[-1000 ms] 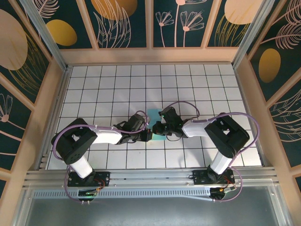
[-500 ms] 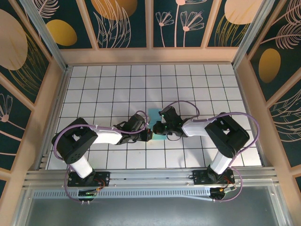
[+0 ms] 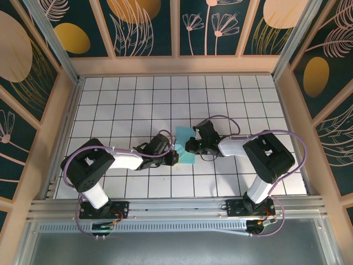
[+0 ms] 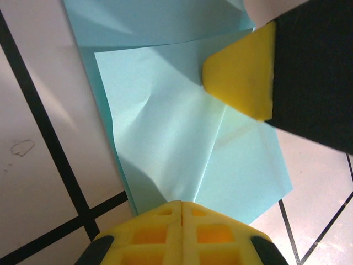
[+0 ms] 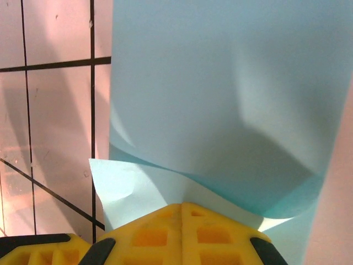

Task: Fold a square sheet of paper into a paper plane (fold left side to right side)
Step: Fold the triangle a second time at the center of the table.

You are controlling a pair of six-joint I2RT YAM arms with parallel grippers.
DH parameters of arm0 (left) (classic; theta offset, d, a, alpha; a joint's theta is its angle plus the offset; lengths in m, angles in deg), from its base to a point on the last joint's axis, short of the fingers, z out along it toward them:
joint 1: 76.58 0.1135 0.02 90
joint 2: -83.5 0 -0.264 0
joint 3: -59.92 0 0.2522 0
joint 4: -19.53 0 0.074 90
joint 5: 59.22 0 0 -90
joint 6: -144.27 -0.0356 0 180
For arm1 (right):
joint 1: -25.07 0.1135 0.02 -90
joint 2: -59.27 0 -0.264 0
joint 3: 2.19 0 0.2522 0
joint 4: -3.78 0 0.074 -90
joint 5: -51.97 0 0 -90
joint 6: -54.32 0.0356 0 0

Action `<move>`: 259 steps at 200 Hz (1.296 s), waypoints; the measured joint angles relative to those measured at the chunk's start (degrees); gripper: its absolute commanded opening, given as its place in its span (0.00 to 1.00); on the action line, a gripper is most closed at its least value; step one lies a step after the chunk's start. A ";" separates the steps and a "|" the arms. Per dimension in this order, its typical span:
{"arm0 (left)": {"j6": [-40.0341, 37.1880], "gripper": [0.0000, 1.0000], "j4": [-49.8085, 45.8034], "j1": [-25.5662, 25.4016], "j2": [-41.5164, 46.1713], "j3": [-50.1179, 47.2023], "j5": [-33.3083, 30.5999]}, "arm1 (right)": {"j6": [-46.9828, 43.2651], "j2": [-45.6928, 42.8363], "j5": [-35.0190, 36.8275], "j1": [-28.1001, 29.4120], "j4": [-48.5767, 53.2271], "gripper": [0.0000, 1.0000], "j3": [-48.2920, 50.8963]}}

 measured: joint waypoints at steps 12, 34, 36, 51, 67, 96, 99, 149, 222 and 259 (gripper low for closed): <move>0.00 0.00 0.13 0.00 0.00 0.00 -0.04 | -0.33 -0.02 -0.74 -0.79 -0.24 0.00 0.26; 0.00 0.00 0.15 0.00 0.00 -0.02 -0.20 | -0.90 -0.31 -1.49 -2.05 -0.98 0.00 0.98; 0.00 0.00 0.15 0.00 0.00 -0.02 -0.20 | -0.92 -0.35 -1.53 -2.25 -1.03 0.00 1.09; 0.00 0.00 0.17 0.00 0.00 -0.02 -0.22 | -1.18 -0.79 -2.21 -3.82 -1.36 0.00 1.79; 0.00 0.00 0.17 0.00 0.00 -0.04 -0.22 | -1.49 -1.20 -2.43 -5.57 -1.49 0.00 2.29; 0.00 0.00 0.48 0.00 0.00 -0.13 -0.22 | -2.69 -1.92 -1.92 -8.09 -1.03 0.00 2.62; 0.02 0.00 0.52 0.00 0.00 -0.13 -0.22 | -2.84 -2.05 -1.77 -8.44 -0.87 0.00 2.67; 0.52 0.00 0.94 0.00 0.00 -0.35 -0.20 | -4.26 -7.93 0.68 -11.26 3.50 0.00 2.73; 0.87 0.00 0.98 0.00 0.00 -0.39 -0.22 | 0.44 -8.63 -5.07 -3.74 -1.16 0.00 3.15; 0.87 0.00 0.98 0.00 0.07 -0.37 -0.22 | 2.32 -2.49 -5.75 -1.44 -3.06 0.00 2.93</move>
